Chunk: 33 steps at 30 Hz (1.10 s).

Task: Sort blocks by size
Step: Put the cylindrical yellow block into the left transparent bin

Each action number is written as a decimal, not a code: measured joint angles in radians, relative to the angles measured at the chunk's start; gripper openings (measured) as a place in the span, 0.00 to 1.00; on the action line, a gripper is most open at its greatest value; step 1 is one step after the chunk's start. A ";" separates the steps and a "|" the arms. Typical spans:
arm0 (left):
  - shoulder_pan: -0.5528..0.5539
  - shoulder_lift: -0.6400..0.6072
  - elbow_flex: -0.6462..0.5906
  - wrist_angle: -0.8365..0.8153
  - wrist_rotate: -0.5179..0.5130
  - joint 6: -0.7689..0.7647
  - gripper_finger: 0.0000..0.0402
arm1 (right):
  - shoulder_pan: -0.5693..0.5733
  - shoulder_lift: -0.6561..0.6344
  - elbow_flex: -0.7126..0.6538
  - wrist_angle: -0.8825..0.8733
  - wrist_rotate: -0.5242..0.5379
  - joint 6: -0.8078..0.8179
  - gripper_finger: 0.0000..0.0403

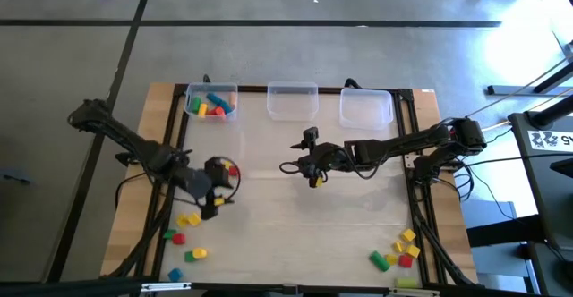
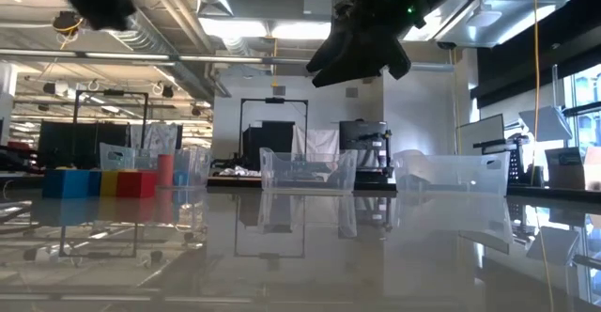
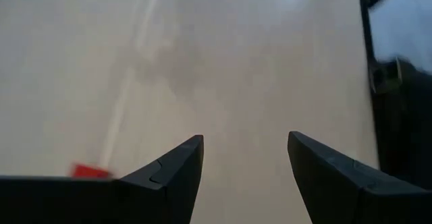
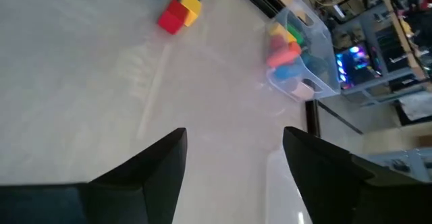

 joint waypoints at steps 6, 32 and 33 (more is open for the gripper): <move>-0.146 0.068 0.000 0.002 0.014 -0.151 0.53 | 0.000 0.000 0.000 0.000 -0.043 0.002 0.62; -0.451 0.318 0.000 0.054 0.190 -0.613 0.53 | -0.001 0.000 0.000 0.002 -0.042 0.004 0.62; -0.454 0.323 0.000 0.054 0.187 -0.600 0.53 | -0.001 0.000 0.000 0.002 -0.042 0.004 0.62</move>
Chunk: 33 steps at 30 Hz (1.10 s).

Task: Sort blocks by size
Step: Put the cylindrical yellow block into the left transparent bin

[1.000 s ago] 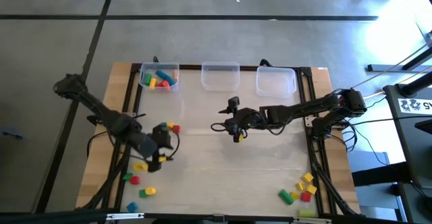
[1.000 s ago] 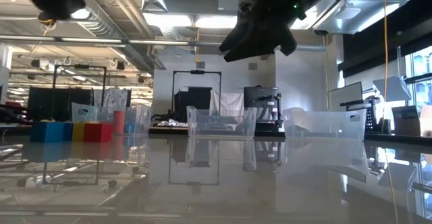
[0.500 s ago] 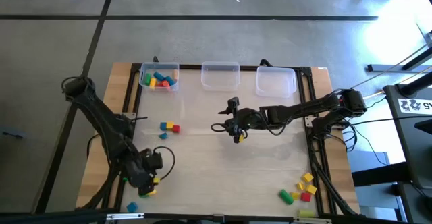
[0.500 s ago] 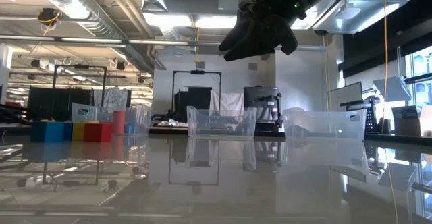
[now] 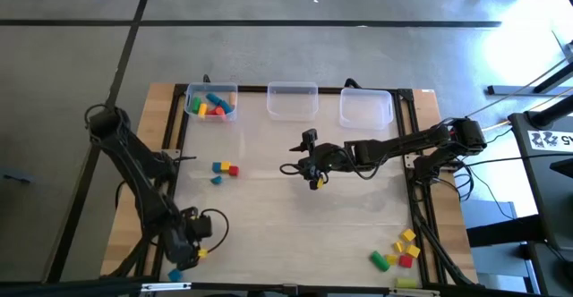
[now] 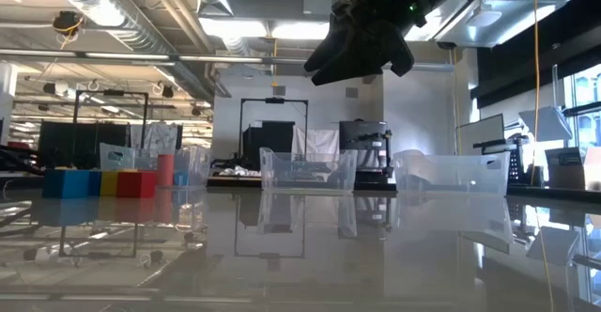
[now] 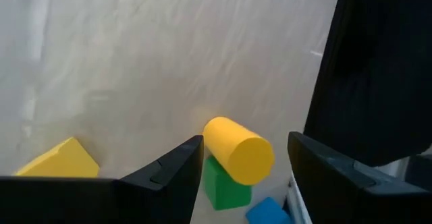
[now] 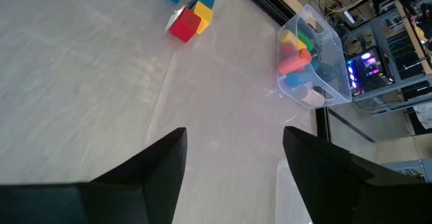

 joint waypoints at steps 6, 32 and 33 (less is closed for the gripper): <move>-0.018 0.030 0.000 0.003 -0.004 0.023 0.53 | 0.000 0.000 0.000 0.002 0.006 0.000 0.62; -0.047 0.084 -0.001 -0.066 -0.011 -0.002 0.53 | 0.000 0.000 0.000 0.002 0.011 0.000 0.62; -0.047 0.084 -0.001 -0.065 -0.011 -0.002 0.53 | 0.000 0.000 0.000 0.002 0.011 0.000 0.62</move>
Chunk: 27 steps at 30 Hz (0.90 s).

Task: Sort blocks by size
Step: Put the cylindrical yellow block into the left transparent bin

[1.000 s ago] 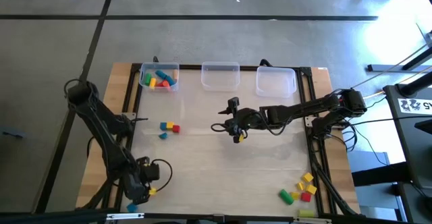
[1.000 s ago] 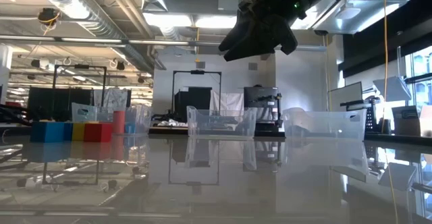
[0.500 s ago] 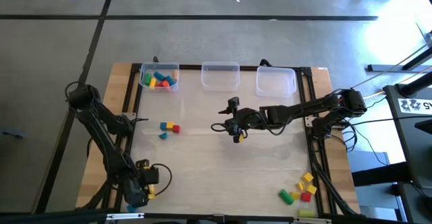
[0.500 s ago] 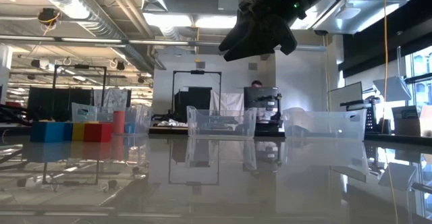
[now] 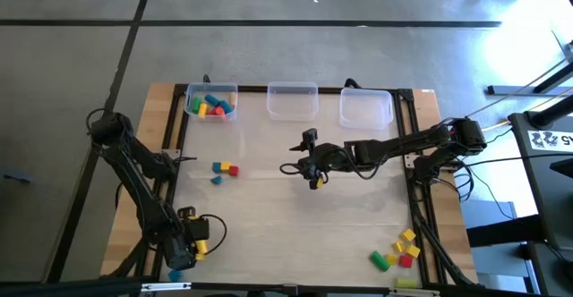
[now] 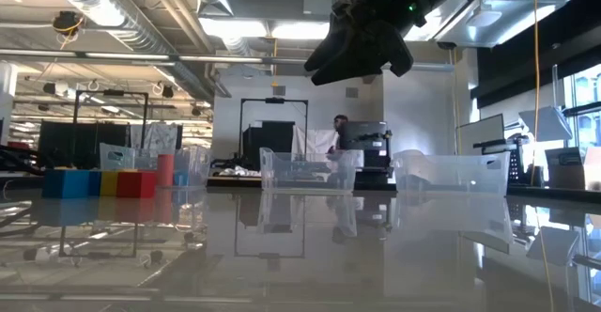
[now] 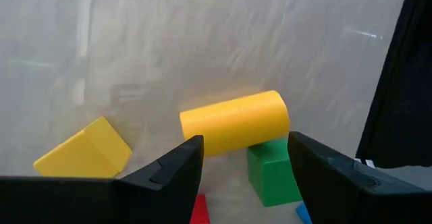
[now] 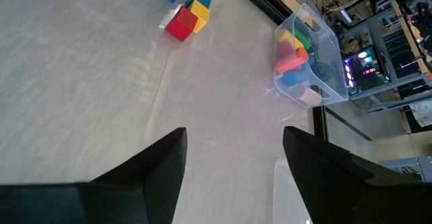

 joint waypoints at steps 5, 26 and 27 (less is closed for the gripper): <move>0.005 -0.001 0.000 -0.004 -0.002 0.103 0.53 | 0.000 0.000 0.000 0.000 0.000 0.000 0.62; 0.044 0.090 0.001 0.023 -0.094 0.895 0.53 | 0.000 0.000 0.000 0.000 0.000 0.000 0.62; 0.045 0.104 0.001 0.025 -0.094 0.904 0.53 | 0.000 0.000 0.000 0.000 0.000 0.000 0.62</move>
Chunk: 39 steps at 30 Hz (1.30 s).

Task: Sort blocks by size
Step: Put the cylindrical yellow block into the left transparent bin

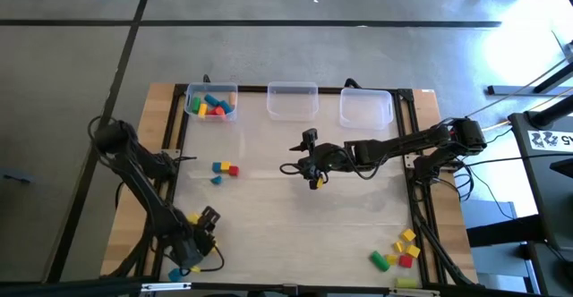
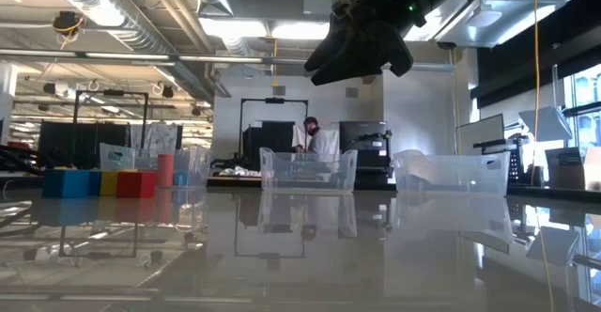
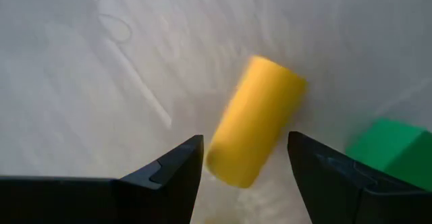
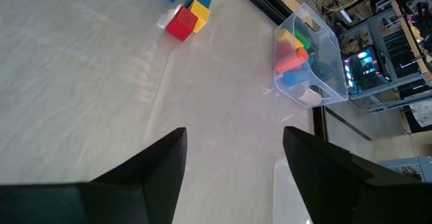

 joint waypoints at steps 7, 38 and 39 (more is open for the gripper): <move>0.012 0.071 0.005 0.005 0.005 0.020 0.51 | 0.000 0.000 0.000 0.000 0.000 0.000 0.62; 0.082 -0.235 -0.002 -0.135 -0.315 -0.274 0.33 | 0.000 0.000 0.000 0.000 0.000 0.000 0.62; 0.094 -0.260 -0.002 -0.152 -0.340 -0.274 0.33 | 0.000 0.000 0.000 0.000 0.000 0.000 0.62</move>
